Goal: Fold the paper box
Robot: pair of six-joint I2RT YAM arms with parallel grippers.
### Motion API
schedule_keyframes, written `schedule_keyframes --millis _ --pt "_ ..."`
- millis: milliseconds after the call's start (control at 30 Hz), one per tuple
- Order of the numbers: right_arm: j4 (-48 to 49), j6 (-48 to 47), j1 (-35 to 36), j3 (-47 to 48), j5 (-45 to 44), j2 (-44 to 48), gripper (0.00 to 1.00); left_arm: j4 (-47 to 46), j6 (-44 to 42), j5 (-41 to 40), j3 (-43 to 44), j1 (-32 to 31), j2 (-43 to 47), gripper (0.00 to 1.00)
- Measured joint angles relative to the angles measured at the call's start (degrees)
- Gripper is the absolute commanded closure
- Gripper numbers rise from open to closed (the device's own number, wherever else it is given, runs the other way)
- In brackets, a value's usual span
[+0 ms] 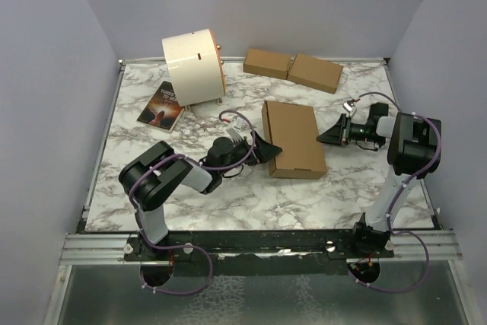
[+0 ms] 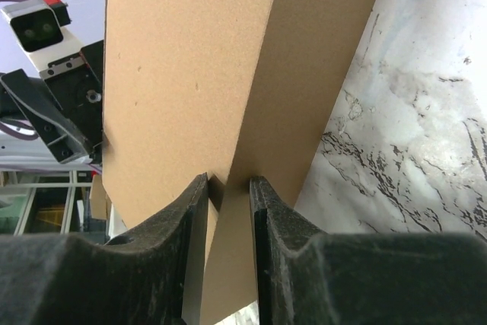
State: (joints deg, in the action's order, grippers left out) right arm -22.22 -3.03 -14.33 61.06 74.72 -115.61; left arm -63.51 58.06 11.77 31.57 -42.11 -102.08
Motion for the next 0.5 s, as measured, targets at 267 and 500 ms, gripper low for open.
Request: schedule_keyframes --millis 267,500 --pt "-0.7 -0.9 0.0 0.4 0.0 0.0 0.7 2.3 1.1 0.0 2.7 -0.9 -2.2 0.45" --pt "-2.0 -3.5 -0.2 0.8 -0.1 0.0 0.51 8.3 -0.1 -0.5 4.5 -1.0 0.0 0.58"
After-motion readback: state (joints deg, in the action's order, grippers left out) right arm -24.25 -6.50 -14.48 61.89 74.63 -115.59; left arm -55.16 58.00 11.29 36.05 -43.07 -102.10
